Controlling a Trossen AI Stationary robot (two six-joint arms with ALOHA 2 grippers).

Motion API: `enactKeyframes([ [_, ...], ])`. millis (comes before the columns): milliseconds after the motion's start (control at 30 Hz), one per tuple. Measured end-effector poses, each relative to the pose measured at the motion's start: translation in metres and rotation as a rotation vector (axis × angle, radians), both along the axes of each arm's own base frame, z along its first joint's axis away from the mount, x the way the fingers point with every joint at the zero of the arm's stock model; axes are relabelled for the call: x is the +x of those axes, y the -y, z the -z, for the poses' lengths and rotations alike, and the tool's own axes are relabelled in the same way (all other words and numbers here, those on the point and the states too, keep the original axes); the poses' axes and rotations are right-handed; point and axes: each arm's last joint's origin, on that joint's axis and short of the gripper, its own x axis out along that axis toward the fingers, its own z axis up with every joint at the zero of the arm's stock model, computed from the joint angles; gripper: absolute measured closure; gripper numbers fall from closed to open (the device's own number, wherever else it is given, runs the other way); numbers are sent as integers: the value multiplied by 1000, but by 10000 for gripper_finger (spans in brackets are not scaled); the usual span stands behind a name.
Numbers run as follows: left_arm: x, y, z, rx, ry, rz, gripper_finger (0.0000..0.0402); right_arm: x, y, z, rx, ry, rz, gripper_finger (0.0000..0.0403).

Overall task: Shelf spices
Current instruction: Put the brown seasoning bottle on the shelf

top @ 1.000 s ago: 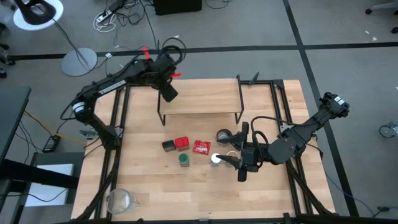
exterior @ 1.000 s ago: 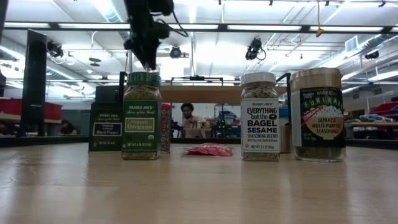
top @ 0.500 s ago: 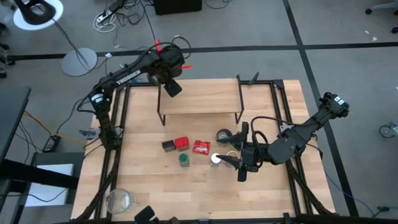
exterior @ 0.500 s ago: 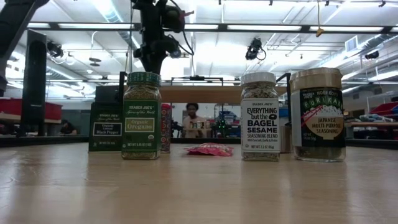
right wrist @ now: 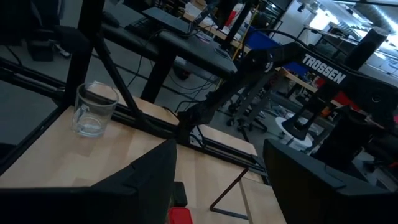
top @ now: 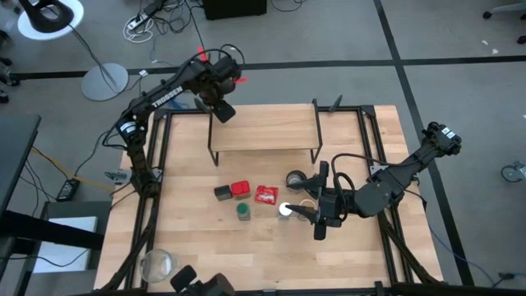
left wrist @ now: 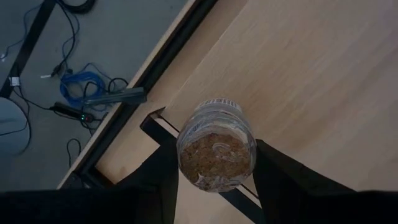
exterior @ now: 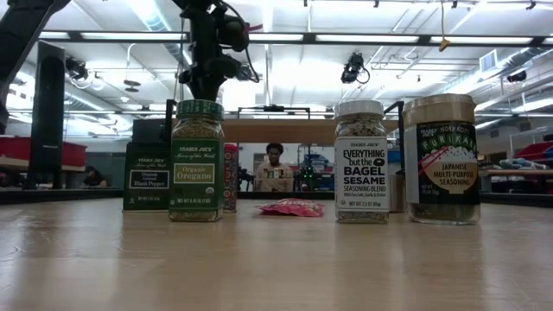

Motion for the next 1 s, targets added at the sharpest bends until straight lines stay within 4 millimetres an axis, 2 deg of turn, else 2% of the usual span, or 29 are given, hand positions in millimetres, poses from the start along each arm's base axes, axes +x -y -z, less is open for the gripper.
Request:
enactKeyframes([
  [700,-6,-10,1,-1,20,-23,239,0,0,-1,28,16,2,163],
  [1000,1,-13,16,-44,-44,-17,239,0,0,-1,30,16,1,163],
])
